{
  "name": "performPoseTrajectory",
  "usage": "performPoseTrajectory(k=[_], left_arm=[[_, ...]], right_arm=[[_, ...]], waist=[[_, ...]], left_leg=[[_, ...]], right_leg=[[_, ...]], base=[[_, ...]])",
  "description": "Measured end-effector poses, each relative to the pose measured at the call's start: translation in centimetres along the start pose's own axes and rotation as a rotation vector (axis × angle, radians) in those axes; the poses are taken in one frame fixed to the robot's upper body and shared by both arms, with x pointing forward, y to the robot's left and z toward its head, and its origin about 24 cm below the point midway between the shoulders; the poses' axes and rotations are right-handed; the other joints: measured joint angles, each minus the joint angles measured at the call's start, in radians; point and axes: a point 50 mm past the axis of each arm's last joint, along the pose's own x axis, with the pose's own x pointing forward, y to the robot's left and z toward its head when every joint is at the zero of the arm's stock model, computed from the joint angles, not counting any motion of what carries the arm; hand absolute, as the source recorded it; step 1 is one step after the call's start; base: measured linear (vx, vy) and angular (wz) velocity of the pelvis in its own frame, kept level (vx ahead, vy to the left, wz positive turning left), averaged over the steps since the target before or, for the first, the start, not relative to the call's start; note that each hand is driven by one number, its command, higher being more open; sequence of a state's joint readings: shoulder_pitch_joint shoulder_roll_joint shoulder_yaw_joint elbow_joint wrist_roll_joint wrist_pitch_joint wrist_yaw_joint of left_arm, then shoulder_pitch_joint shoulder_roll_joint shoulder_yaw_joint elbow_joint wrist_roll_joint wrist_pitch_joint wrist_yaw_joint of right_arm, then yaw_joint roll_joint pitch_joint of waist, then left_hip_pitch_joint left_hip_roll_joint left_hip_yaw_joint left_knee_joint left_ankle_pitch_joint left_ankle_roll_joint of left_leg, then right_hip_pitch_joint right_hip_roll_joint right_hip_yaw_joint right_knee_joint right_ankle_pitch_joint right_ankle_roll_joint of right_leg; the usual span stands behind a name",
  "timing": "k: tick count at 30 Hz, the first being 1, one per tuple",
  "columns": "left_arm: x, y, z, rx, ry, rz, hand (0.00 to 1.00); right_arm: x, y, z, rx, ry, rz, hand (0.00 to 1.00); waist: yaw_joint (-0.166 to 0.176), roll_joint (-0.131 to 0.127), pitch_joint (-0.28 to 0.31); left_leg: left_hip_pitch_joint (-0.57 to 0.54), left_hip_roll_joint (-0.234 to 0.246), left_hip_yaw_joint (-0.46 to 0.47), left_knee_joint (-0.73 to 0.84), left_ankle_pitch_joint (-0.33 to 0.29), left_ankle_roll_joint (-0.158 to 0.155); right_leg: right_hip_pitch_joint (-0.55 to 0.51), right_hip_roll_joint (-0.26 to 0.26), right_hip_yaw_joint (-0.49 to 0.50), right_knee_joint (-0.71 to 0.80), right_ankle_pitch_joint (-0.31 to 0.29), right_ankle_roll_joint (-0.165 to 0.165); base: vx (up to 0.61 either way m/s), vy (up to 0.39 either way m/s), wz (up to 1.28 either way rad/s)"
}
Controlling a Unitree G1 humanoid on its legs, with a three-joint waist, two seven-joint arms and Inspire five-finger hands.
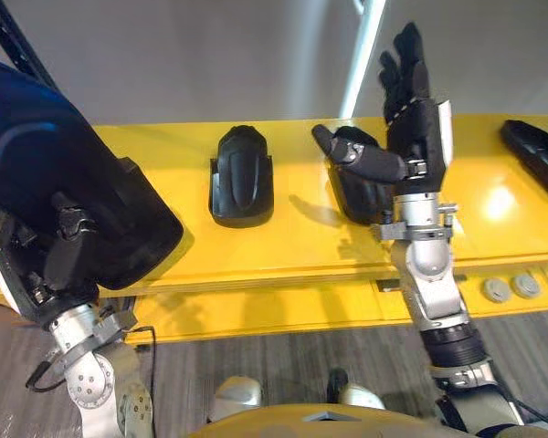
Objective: Walk over and take three plastic housings, then place them on the shelf
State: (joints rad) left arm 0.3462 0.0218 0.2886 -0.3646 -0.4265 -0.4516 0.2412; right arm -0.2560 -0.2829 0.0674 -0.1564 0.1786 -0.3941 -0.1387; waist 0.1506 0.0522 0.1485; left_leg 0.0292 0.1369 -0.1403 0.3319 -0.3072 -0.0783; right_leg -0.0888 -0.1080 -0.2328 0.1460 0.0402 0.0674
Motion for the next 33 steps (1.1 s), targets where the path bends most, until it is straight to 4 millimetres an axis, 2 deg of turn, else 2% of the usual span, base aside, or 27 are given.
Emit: performPoseTrajectory(k=[1,2,4,6,9,12,20,24,25,27,28,29,31,32,33], left_arm=[[0.0,-0.2,0.0,-0.008,-0.001,-0.016,0.00],[0.0,-0.7,0.0,-0.026,-0.003,-0.048,0.00],[0.0,-1.9,-0.2,-0.060,-0.001,-0.096,0.00],[-0.1,-2.9,-0.3,-0.087,0.002,-0.134,0.00],[-0.1,-3.5,0.2,-0.102,-0.016,-0.170,0.00],[-0.1,-3.7,0.4,-0.063,-0.028,-0.194,0.00],[-0.3,-4.7,0.5,-0.039,-0.023,-0.322,0.00],[-1.3,-6.6,-0.4,-0.083,0.059,-0.408,0.00],[-1.6,-6.9,-0.6,-0.094,0.076,-0.417,0.00],[-1.7,-7.8,-1.3,-0.116,0.102,-0.443,0.00],[-1.6,-8.0,-2.0,-0.115,0.122,-0.438,0.00],[-1.7,-7.8,-2.6,-0.104,0.146,-0.414,0.00],[-1.9,-7.3,-3.5,-0.082,0.183,-0.387,0.00],[-2.0,-7.1,-3.8,-0.060,0.195,-0.367,0.00],[-2.0,-7.0,-4.0,-0.038,0.196,-0.360,0.00]], right_arm=[[-0.2,-0.5,0.4,0.000,-0.010,-0.017,1.00],[-0.5,-1.4,1.0,0.011,-0.027,-0.050,1.00],[-1.3,-2.6,1.6,0.027,-0.030,-0.088,1.00],[-2.2,-3.0,1.7,0.064,-0.010,-0.098,1.00],[-3.7,-2.7,1.7,0.103,0.022,-0.089,1.00],[-4.6,-2.5,1.3,0.139,0.053,-0.106,1.00],[-7.1,-1.3,0.0,0.204,0.182,-0.126,1.00],[-8.7,-1.4,-0.6,0.273,0.254,-0.162,1.00],[-8.8,-1.4,-0.6,0.284,0.255,-0.157,1.00],[-8.9,-1.8,-0.6,0.259,0.257,-0.154,1.00],[-8.7,-2.0,-1.3,0.194,0.278,-0.133,1.00],[-8.3,-2.2,-1.7,0.109,0.294,-0.089,1.00],[-7.9,-2.9,-1.5,0.081,0.282,-0.064,1.00],[-7.6,-3.3,-1.3,0.103,0.264,-0.070,1.00],[-7.4,-3.5,-1.2,0.107,0.250,-0.083,1.00]], waist=[[-0.011,0.001,-0.001],[-0.018,0.001,-0.001],[-0.021,0.001,-0.002],[-0.032,0.002,-0.002],[-0.054,-0.013,-0.011],[-0.070,-0.017,-0.014],[-0.079,-0.016,-0.013],[-0.117,-0.015,-0.012],[-0.133,-0.007,-0.007],[-0.148,0.001,0.027],[-0.147,-0.007,0.051],[-0.141,-0.015,0.071],[-0.138,-0.014,0.073],[-0.151,-0.023,0.078],[-0.161,-0.026,0.080]], left_leg=[[0.011,0.019,0.051,-0.034,0.021,-0.006],[0.034,0.044,0.120,-0.098,0.063,-0.033],[0.059,0.051,0.152,-0.158,0.100,-0.058],[0.085,0.050,0.162,-0.181,0.105,-0.063],[0.085,0.038,0.184,-0.180,0.105,-0.062],[0.087,0.025,0.193,-0.182,0.109,-0.058],[0.114,-0.016,0.240,-0.216,0.126,-0.035],[0.081,-0.020,0.213,-0.195,0.115,-0.013],[0.059,-0.008,0.194,-0.172,0.107,-0.006],[-0.012,-0.005,0.180,-0.017,0.102,-0.005],[-0.081,-0.001,0.187,0.120,0.115,-0.014],[-0.103,0.003,0.194,0.180,0.113,-0.006],[-0.125,0.055,0.200,0.169,0.100,0.012],[-0.141,0.079,0.186,0.149,0.110,0.028],[-0.148,0.091,0.170,0.142,0.125,0.024]], right_leg=[[0.014,0.002,-0.020,-0.018,0.005,-0.003],[0.031,0.005,-0.049,-0.042,0.015,-0.013],[0.051,0.007,-0.072,-0.062,0.018,-0.017],[0.070,0.006,-0.075,-0.071,0.019,-0.016],[0.079,-0.001,-0.063,-0.103,0.038,-0.005],[0.090,-0.009,-0.055,-0.137,0.060,0.003],[0.063,-0.034,-0.003,-0.112,0.074,0.009],[0.064,-0.045,-0.031,-0.111,0.058,0.008],[0.064,-0.043,-0.048,-0.107,0.048,0.009],[0.072,-0.054,-0.061,-0.074,0.017,0.008],[0.076,-0.075,-0.069,-0.044,0.003,-0.002],[0.079,-0.099,-0.073,-0.022,-0.004,-0.006],[0.063,-0.128,-0.082,0.003,-0.011,-0.005],[0.055,-0.169,-0.081,0.022,-0.022,0.012],[0.053,-0.191,-0.082,0.038,-0.030,0.024]], base=[[0.20,-0.257,0.94],[0.15,-0.183,0.55],[0.09,-0.073,0.32],[0.05,0.015,0.05],[0.00,0.064,-0.11],[-0.02,0.050,-0.07],[-0.06,0.035,-0.16],[-0.04,0.009,0.23],[-0.02,-0.042,0.58],[-0.04,0.007,0.63],[-0.09,0.042,0.37],[-0.09,0.004,0.19],[-0.05,0.064,0.12],[-0.02,0.136,0.32],[-0.02,0.220,0.39]])
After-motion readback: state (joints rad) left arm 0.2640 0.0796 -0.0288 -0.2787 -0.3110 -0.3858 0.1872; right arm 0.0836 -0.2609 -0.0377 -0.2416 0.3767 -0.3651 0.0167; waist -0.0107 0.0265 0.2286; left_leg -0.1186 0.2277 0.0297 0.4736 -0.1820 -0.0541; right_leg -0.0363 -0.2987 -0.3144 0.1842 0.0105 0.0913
